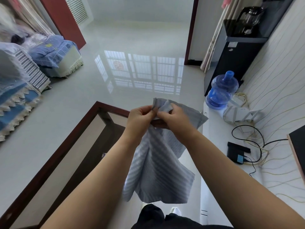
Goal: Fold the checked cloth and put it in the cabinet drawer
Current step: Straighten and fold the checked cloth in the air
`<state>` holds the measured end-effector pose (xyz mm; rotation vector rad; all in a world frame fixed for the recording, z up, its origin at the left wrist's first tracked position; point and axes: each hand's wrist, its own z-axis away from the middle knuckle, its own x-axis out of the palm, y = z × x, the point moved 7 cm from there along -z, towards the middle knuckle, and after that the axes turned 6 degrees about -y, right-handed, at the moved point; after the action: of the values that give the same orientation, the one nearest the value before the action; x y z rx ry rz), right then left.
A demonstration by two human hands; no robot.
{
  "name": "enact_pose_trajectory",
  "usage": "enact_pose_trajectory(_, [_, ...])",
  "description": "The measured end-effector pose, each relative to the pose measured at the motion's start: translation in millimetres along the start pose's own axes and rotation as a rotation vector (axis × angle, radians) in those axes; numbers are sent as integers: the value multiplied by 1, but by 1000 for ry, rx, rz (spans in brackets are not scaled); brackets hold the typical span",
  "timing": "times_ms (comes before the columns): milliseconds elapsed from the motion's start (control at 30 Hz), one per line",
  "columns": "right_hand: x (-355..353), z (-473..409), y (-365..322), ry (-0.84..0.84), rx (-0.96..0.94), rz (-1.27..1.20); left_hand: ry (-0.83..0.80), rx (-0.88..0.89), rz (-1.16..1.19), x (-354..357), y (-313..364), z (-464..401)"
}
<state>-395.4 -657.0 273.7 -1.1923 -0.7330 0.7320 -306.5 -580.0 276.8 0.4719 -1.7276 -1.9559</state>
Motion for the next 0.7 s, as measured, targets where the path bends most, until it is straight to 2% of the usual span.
enact_pose_trajectory(100, [9, 9, -12, -218, 4, -83, -28, 14, 39, -5, 2, 0])
enact_pose_trajectory(167, [9, 11, -16, -247, -8, -79, -109, 5, 83, -3, 4, 1])
enact_pose_trajectory(267, [4, 8, -21, -135, -71, 1, -196, 13, 128, 5, 6, 3])
enact_pose_trajectory(467, [-7, 6, -28, -27, -146, 90, -104, -19, 165, 8, 4, 0])
enact_pose_trajectory(633, [-32, 10, -51, 316, -292, 731, -23, 48, -50, 15, 10, 1])
enact_pose_trajectory(700, [-39, 6, -56, 281, -292, 774, -30, 73, -74, 16, 12, 1])
